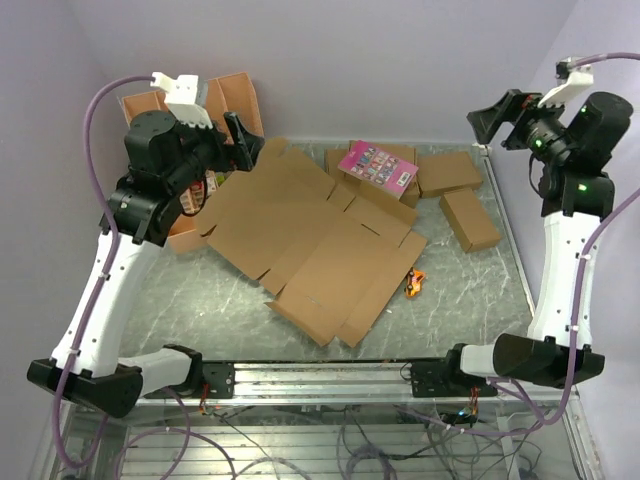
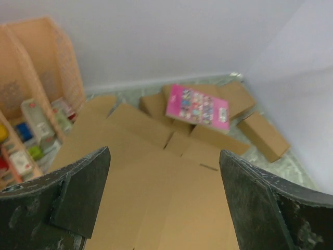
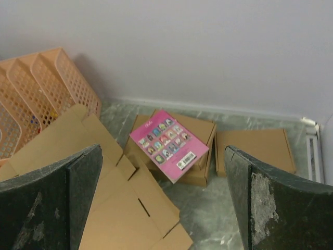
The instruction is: Fold the paper box
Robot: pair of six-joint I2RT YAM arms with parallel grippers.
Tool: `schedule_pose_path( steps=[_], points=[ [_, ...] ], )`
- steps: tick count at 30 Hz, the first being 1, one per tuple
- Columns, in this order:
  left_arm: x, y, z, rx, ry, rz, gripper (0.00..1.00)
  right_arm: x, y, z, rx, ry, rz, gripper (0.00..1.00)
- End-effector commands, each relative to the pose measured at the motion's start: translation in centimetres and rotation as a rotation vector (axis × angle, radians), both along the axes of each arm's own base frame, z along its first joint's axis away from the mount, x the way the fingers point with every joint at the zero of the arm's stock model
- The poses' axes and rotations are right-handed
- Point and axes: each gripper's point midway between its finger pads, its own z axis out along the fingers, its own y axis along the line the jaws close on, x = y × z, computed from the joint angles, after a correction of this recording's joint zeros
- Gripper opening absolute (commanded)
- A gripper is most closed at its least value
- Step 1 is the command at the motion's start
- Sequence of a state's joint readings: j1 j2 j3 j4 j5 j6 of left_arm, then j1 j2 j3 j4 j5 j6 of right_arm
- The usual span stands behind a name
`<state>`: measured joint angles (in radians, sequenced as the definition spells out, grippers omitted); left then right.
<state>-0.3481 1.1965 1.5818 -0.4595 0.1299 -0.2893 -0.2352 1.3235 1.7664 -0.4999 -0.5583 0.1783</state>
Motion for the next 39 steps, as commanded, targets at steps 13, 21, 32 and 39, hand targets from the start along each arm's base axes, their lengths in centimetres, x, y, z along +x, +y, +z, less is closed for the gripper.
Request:
schedule_pose_path(
  steps=[13, 21, 32, 39],
  points=[
    [-5.7, 4.7, -10.8, -0.164, 0.170, -0.021, 0.98, -1.1, 1.2, -9.2, -0.043, 0.191, -0.041, 1.00],
    [-9.0, 3.3, -14.4, -0.319, 0.169, -0.125, 0.99, -5.1, 5.6, -14.2, -0.112, 0.140, 0.244, 1.00],
    [-10.5, 1.5, -19.8, -0.505, 0.248, -0.236, 0.99, -6.2, 8.2, -21.8, -0.106, 0.234, 0.474, 1.00],
    [-10.0, 2.5, -21.9, -0.437, 0.272, -0.153, 0.99, -5.9, 9.1, -23.8, -0.078, 0.277, 0.610, 1.00]
  ],
)
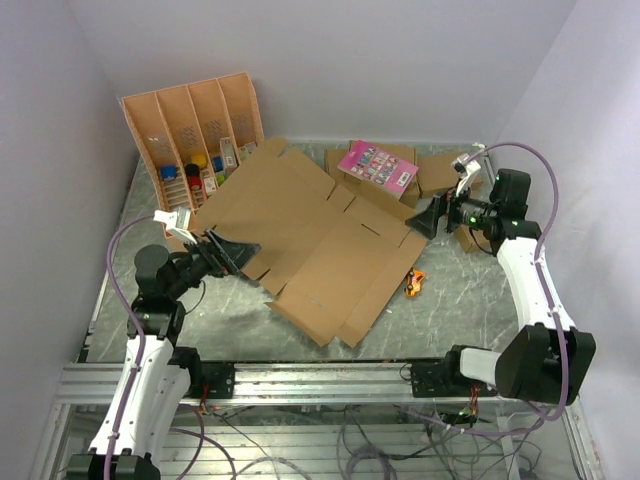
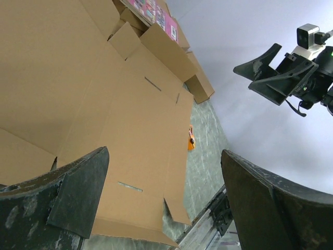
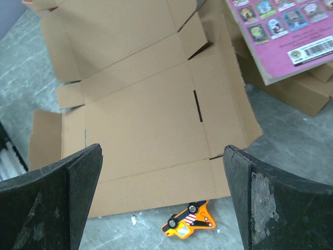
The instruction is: Fold the paper box
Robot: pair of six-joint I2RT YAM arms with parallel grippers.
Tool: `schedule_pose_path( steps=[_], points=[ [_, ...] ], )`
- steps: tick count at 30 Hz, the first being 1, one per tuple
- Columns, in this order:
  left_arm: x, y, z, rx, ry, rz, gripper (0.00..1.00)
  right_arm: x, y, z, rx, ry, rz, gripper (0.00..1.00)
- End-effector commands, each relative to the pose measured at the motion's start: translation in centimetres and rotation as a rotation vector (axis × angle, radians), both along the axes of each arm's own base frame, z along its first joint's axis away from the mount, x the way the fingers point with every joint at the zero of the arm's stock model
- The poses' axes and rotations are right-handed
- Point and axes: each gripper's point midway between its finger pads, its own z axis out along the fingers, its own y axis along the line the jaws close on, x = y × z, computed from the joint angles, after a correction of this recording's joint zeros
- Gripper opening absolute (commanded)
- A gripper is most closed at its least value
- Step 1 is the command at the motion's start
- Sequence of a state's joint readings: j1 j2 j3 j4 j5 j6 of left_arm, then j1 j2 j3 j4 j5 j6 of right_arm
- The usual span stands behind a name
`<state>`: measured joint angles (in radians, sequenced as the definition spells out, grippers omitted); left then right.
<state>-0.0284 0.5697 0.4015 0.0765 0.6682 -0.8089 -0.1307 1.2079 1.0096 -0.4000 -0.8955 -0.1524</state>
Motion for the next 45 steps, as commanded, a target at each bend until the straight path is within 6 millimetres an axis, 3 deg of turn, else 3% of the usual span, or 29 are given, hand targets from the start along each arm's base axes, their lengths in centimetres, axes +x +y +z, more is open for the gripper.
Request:
schedule_pose_path(
  steps=[1, 13, 39, 43, 45],
  points=[
    [0.2, 0.7, -0.2, 0.037, -0.032, 0.031, 1.00, -0.6, 1.0, 0.5, 0.030, -0.048, 0.112, 1.00],
    [1.0, 0.7, -2.6, -0.034, -0.024, 0.055, 0.99, -0.6, 0.8, -4.3, 0.070, 0.033, 0.116, 1.00],
    [3.5, 1.4, -7.0, -0.090, 0.122, 0.135, 0.98, -0.5, 0.2, -6.2, 0.099, 0.105, 0.059, 1.00],
    [4.2, 3.2, -9.1, -0.013, 0.206, 0.218, 0.93, -0.5, -0.1, -6.0, 0.081, 0.078, 0.034, 1.00],
    [4.6, 5.5, -10.6, 0.088, 0.247, 0.343, 0.94, -0.5, 0.0, -5.9, 0.084, 0.077, 0.037, 1.00]
  ],
)
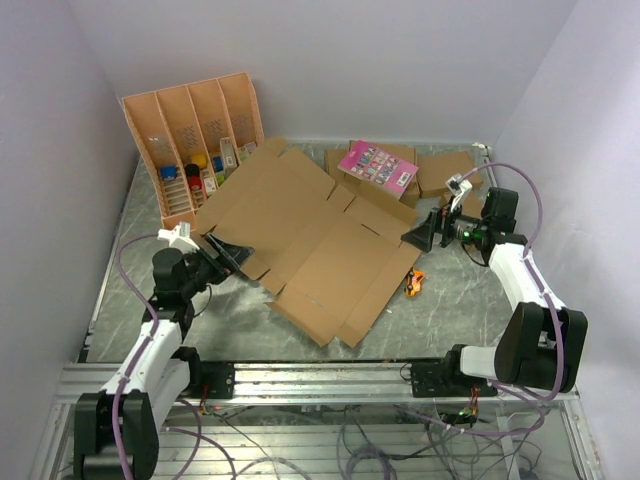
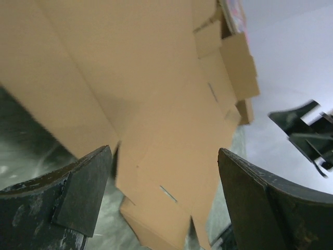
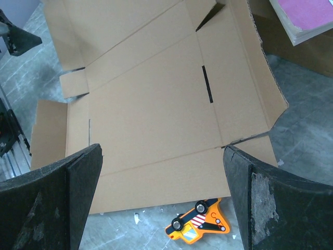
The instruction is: Fold the paper box
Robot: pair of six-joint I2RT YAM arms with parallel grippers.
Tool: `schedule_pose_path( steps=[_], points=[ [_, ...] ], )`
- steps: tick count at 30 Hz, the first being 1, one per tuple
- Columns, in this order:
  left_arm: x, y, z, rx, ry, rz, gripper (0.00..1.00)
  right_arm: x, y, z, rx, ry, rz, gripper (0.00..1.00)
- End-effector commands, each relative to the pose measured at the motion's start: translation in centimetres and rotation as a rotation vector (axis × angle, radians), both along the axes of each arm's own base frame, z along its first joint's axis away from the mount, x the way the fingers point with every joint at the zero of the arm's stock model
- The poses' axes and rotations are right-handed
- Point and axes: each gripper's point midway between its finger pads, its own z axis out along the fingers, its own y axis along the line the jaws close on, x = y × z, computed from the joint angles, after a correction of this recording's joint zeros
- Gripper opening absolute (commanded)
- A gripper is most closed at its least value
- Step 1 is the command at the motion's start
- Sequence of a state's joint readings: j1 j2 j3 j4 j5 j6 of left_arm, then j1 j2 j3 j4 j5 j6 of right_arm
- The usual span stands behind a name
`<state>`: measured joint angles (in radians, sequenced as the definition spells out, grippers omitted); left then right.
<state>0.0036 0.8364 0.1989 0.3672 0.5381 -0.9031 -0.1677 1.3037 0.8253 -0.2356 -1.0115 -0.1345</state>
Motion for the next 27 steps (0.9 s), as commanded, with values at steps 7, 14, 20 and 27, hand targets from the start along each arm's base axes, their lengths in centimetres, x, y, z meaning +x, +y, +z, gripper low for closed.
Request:
schedule_pose_path(
  steps=[7, 14, 20, 27],
  points=[
    [1.6, 5.5, -3.8, 0.170, 0.035, 0.289, 0.95, 0.3, -0.2, 0.7, -0.004, -0.025, -0.011, 1.00],
    [3.8, 4.8, -3.7, 0.151, -0.065, 0.253, 0.93, 0.3, -0.4, 0.4, -0.014, -0.024, -0.020, 1.00],
    [5.5, 4.5, -3.1, 0.125, -0.145, 0.238, 0.84, 0.4, -0.3, 0.2, -0.005, -0.007, -0.011, 1.00],
    [7.3, 3.0, -3.4, 0.066, -0.197, 0.161, 0.62, 0.4, -0.3, 0.2, -0.010, -0.013, -0.015, 1.00]
  ],
)
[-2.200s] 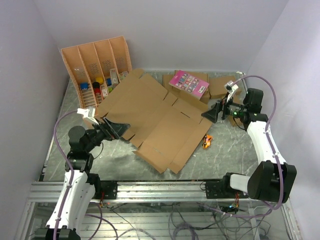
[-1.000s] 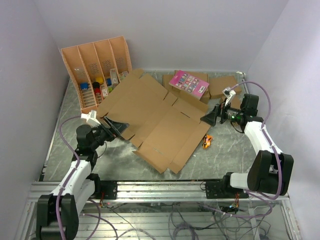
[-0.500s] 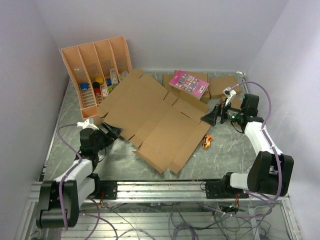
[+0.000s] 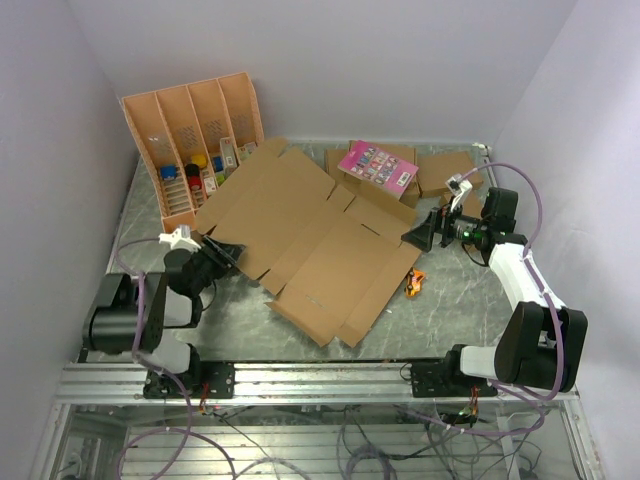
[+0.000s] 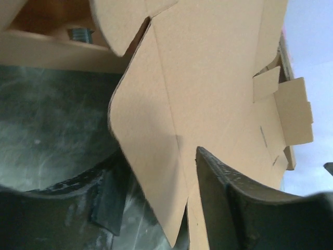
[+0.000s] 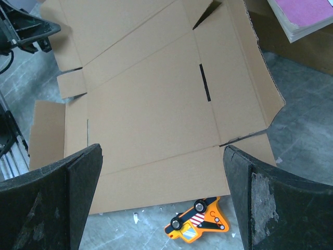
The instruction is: Fold the paper box
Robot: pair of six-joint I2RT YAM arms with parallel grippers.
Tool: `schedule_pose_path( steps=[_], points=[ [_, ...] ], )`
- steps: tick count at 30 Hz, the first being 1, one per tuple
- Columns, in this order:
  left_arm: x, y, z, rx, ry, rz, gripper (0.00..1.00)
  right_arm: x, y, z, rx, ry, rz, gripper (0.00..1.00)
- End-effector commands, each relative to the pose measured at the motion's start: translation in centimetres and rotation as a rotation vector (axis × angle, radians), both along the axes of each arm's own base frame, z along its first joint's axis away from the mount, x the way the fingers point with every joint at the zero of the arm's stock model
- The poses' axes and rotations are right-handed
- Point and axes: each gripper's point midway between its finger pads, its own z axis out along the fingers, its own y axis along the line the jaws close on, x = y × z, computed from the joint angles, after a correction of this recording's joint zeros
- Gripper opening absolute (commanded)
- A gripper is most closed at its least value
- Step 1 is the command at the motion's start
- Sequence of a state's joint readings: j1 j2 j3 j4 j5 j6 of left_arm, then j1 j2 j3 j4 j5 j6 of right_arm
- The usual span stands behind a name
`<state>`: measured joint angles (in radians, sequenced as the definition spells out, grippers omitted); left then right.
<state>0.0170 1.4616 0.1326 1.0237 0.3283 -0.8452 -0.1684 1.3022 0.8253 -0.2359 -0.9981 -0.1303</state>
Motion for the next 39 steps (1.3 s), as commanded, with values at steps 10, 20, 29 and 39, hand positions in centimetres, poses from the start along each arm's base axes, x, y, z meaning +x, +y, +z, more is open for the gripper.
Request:
schedule_pose_path(
  steps=[10, 20, 29, 39],
  points=[
    [2.6, -3.1, 5.3, -0.128, -0.337, -0.229, 0.07, 0.4, -0.3, 0.3, -0.016, -0.019, -0.010, 1.00],
    [0.4, -3.3, 10.6, 0.112, -0.477, -0.276, 0.07, -0.2, 0.1, 1.6, -0.033, -0.091, 0.059, 1.00],
    [-2.8, -5.2, 18.8, 0.288, -0.758, -0.287, 0.07, 2.6, 2.3, 9.0, -0.077, -0.472, 0.282, 0.99],
    [-5.0, -7.9, 23.8, 0.303, -0.916, -0.487, 0.07, 9.8, 4.1, 15.4, -0.046, -0.597, 0.389, 1.00]
  ],
)
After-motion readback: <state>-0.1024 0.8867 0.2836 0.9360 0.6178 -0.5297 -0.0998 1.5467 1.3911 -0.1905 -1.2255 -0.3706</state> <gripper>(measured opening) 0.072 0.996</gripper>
